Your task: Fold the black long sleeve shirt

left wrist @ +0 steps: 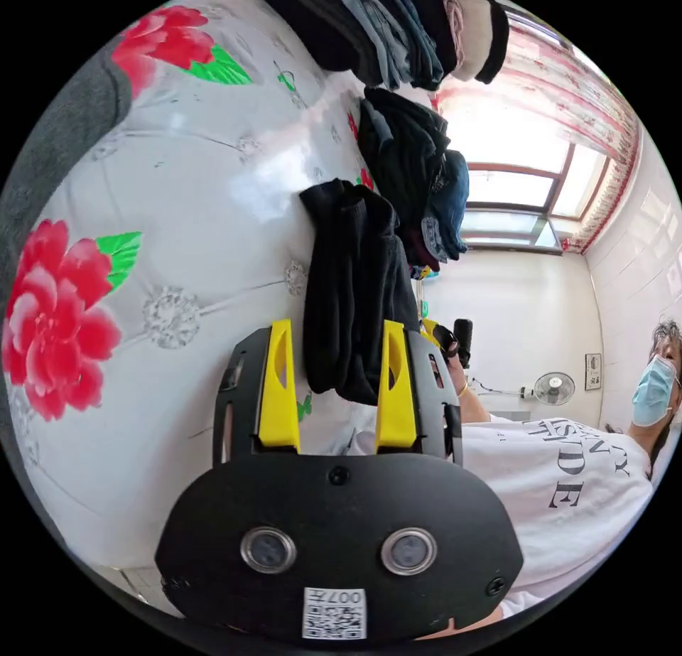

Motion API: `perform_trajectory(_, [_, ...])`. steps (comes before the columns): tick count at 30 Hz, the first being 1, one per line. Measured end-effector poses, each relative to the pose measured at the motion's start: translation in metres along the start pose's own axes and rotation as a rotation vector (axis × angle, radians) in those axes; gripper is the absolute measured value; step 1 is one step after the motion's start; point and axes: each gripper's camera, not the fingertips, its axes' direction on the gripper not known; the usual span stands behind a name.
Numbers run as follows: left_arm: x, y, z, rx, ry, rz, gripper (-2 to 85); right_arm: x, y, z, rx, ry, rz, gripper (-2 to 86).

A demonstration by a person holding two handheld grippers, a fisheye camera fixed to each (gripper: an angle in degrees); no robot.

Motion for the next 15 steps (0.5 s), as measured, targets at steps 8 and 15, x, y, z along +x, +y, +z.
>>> perform_trajectory(8, [0.047,-0.027,0.057,-0.221,-0.081,0.192,8.3,0.032,0.015,0.017,-0.034,-0.261,0.123,11.6])
perform_trajectory(15, [0.133,-0.009,0.125,-0.288,-0.017,0.348,8.2,0.016,0.065,-0.086,0.185,-0.242,0.027,10.4])
